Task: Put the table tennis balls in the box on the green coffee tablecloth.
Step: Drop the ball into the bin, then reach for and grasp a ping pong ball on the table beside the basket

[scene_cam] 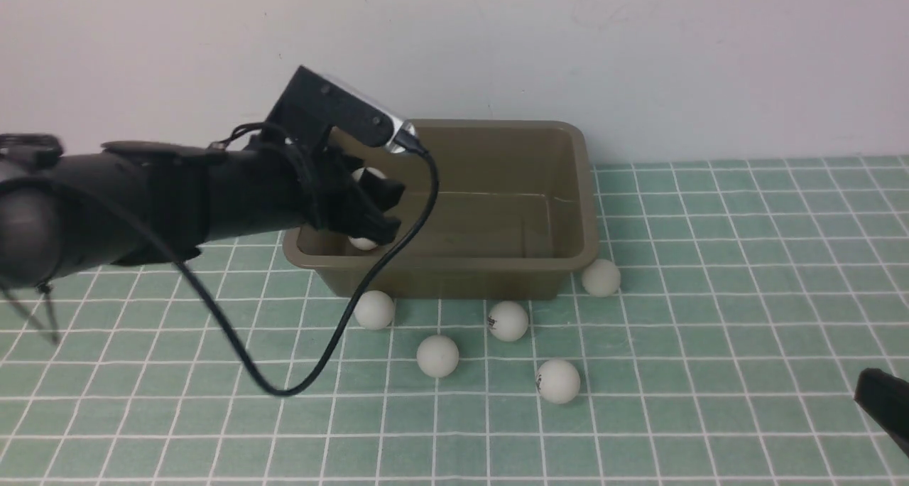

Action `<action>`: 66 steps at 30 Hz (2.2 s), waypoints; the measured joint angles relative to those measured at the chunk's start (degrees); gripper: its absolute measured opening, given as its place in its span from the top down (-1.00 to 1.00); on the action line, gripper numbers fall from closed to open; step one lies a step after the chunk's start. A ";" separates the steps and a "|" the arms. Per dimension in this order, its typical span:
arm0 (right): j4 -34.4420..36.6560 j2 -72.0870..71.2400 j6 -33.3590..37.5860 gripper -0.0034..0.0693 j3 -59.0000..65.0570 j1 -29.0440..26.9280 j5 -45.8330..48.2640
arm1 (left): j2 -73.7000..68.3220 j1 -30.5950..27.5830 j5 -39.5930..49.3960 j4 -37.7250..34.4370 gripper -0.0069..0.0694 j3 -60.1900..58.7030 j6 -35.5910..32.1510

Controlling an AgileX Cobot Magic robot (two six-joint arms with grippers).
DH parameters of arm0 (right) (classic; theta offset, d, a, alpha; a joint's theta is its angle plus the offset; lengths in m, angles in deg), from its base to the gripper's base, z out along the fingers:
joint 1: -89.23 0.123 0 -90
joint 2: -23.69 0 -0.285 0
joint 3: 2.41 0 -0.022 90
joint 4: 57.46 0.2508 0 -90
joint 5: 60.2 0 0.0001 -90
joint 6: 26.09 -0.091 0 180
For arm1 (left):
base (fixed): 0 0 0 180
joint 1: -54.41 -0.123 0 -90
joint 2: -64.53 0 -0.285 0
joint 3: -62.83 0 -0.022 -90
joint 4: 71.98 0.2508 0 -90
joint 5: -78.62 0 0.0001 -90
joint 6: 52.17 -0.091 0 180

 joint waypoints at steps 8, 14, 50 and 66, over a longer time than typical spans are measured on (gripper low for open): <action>0.00 0.00 0.00 -0.34 0.00 0.00 -0.05 | -8.53 0.00 1.13 -4.11 -0.42 7.00 -2.17; 0.00 0.00 0.00 -0.34 0.00 0.00 -0.05 | -1.96 0.00 -0.53 -4.27 -0.43 5.49 2.97; 0.00 0.00 0.00 -0.34 0.00 0.00 -0.23 | 16.07 0.03 30.73 48.38 0.03 -12.22 71.11; -0.05 0.00 0.00 -0.34 0.00 0.00 0.15 | 14.81 0.03 11.13 54.24 0.03 -19.38 74.58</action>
